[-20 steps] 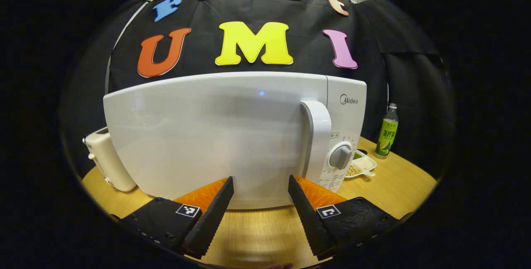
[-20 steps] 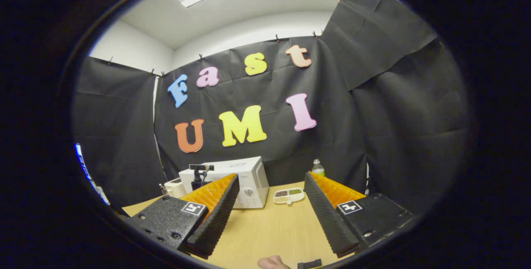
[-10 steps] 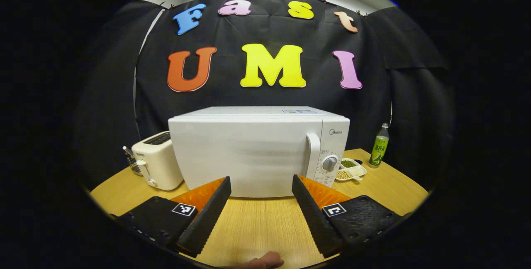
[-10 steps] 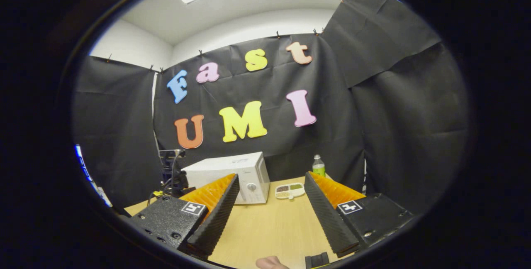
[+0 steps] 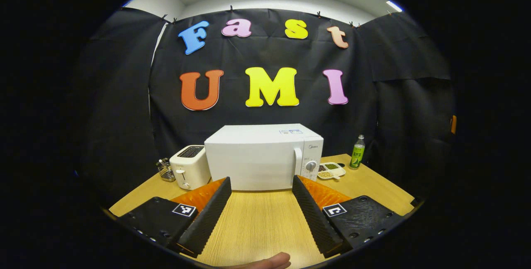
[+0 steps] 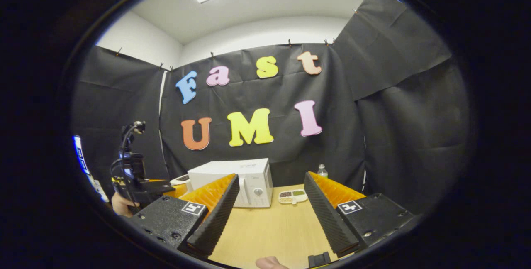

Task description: Open the microwave oven with the left hand, put the food in, and close the microwave oven.

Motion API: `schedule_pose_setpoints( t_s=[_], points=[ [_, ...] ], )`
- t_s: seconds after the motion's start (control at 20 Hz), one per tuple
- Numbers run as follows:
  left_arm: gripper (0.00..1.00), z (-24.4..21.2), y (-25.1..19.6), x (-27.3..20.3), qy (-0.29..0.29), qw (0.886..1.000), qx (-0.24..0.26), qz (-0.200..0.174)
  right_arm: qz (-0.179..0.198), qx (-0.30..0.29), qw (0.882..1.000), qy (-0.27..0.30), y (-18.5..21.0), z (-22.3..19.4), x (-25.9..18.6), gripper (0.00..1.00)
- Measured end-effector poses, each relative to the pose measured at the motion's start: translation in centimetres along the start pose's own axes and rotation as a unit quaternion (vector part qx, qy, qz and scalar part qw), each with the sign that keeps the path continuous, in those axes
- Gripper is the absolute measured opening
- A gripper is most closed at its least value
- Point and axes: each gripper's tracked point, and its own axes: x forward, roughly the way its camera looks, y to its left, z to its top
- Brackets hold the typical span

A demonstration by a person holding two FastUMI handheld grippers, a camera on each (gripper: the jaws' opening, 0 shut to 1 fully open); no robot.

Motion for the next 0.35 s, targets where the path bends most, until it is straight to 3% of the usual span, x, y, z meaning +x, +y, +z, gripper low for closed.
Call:
schedule_pose_setpoints(
  t_s=[0.05, 0.1, 0.25, 0.3, 0.35],
  points=[
    [0.95, 1.0, 0.1, -1.2, -0.007, 1.000, -0.007, 0.004, 0.001, -0.004, 1.000, -0.005, 0.3, 0.3, -0.1, 1.00],
    [0.95, 2.2, 0.4, -2.3, -0.017, 1.000, -0.014, 0.014, -0.003, -0.008, 1.000, -0.009, 0.4, 0.6, -0.2, 0.91],
    [0.95, 5.0, 1.3, -5.6, -0.050, 0.998, -0.017, 0.035, -0.013, -0.022, 1.000, -0.015, 0.5, 0.8, -0.4, 0.90],
    [0.95, 5.6, 1.3, -6.6, -0.059, 0.997, -0.018, 0.036, -0.013, -0.022, 1.000, -0.012, 0.6, 0.6, -0.4, 1.00],
    [0.95, 6.0, 1.4, -7.6, -0.069, 0.997, -0.019, 0.036, -0.013, -0.018, 1.000, -0.009, 0.7, 0.4, -0.3, 1.00]
  ],
)
